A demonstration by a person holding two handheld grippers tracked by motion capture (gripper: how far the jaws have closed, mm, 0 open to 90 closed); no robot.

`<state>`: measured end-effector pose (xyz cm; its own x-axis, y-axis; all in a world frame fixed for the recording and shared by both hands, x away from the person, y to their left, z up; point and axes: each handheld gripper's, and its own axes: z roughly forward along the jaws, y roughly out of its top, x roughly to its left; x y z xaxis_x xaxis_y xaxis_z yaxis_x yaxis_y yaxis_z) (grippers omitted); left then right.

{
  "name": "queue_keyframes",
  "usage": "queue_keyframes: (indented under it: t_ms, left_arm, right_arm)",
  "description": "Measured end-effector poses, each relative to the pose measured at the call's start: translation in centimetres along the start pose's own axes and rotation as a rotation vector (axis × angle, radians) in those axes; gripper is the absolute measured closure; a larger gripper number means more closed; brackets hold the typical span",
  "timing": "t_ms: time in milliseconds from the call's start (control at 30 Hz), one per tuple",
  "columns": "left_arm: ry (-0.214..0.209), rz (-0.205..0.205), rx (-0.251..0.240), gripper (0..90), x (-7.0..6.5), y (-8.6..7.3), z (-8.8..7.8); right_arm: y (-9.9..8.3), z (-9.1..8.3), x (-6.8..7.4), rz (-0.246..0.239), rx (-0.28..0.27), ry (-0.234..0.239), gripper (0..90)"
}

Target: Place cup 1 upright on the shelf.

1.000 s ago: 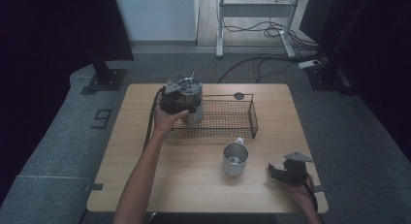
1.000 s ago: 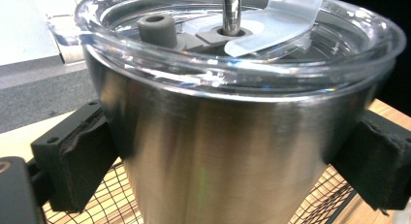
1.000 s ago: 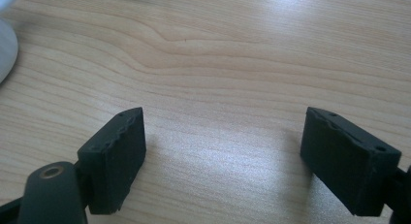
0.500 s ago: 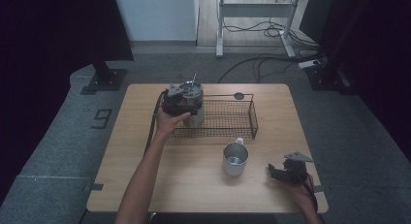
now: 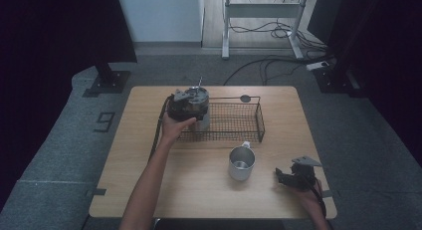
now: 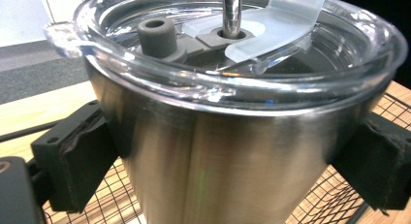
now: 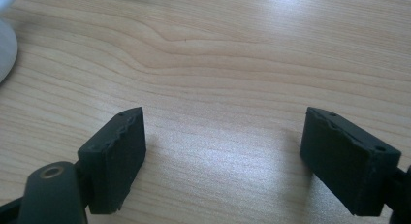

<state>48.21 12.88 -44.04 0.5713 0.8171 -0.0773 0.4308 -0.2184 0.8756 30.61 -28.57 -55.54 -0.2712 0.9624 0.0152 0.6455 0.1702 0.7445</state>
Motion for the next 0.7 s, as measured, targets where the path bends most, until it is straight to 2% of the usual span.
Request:
queue_keyframes:
  t_ms: [500, 700]
  left_arm:
    - [0.01, -0.007, 0.039, 4.3, 0.3, -1.3, 0.8]
    - [0.007, -0.002, 0.035, 4.3, 0.0, -1.4, 1.0]
  right_arm:
    - [0.0, 0.0, 0.0, 0.002, 0.0, -0.002, 16.3]
    - [0.0, 0.0, 0.0, 0.011, 0.001, -0.011, 16.2]
